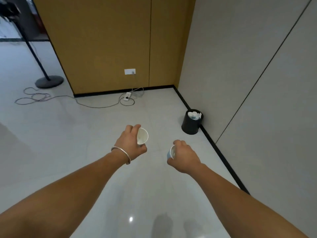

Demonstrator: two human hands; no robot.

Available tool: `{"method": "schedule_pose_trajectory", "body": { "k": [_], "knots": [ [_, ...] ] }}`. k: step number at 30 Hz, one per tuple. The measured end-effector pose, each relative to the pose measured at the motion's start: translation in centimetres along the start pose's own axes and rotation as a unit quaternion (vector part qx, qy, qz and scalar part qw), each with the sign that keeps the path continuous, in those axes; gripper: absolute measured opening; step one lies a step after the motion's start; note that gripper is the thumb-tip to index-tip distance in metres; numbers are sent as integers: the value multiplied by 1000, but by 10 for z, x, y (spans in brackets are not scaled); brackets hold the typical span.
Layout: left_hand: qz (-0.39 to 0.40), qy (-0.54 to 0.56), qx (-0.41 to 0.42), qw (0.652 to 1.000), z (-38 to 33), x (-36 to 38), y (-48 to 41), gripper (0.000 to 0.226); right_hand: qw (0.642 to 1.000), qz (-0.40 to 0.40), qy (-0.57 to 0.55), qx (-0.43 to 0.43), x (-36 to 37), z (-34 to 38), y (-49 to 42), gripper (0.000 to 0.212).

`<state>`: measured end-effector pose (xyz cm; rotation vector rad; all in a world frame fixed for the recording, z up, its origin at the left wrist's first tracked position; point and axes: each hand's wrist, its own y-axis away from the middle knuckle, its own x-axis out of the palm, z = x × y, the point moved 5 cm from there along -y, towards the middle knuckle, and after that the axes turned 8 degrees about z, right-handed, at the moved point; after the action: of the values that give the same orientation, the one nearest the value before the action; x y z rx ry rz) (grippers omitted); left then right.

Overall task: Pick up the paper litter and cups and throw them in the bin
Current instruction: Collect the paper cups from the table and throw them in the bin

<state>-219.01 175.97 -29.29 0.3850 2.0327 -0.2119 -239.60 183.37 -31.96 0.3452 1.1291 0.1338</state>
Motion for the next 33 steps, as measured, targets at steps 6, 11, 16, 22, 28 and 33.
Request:
{"method": "schedule_pose_trajectory", "body": {
  "k": [6, 11, 16, 22, 28, 33],
  "knots": [
    [48, -12, 76, 996, -67, 51, -120, 77, 998, -19, -13, 66, -45, -89, -62, 79],
    [79, -16, 104, 991, -121, 93, -216, 81, 996, -21, -22, 81, -94, -159, -135, 81],
    [81, -7, 87, 993, -162, 110, -299, 83, 997, -24, -15, 71, -154, -213, -199, 81],
    [100, -15, 81, 992, -182, 131, -391, 84, 996, -20, -18, 83, -201, -264, -277, 83],
    [115, 4, 88, 989, -194, 163, -520, 82, 997, -13, -20, 80, -241, -301, -386, 82],
    [150, 25, 103, 983, -210, 187, -622, 80, 995, -24, -21, 93, -282, -330, -472, 81]
  ]
}}
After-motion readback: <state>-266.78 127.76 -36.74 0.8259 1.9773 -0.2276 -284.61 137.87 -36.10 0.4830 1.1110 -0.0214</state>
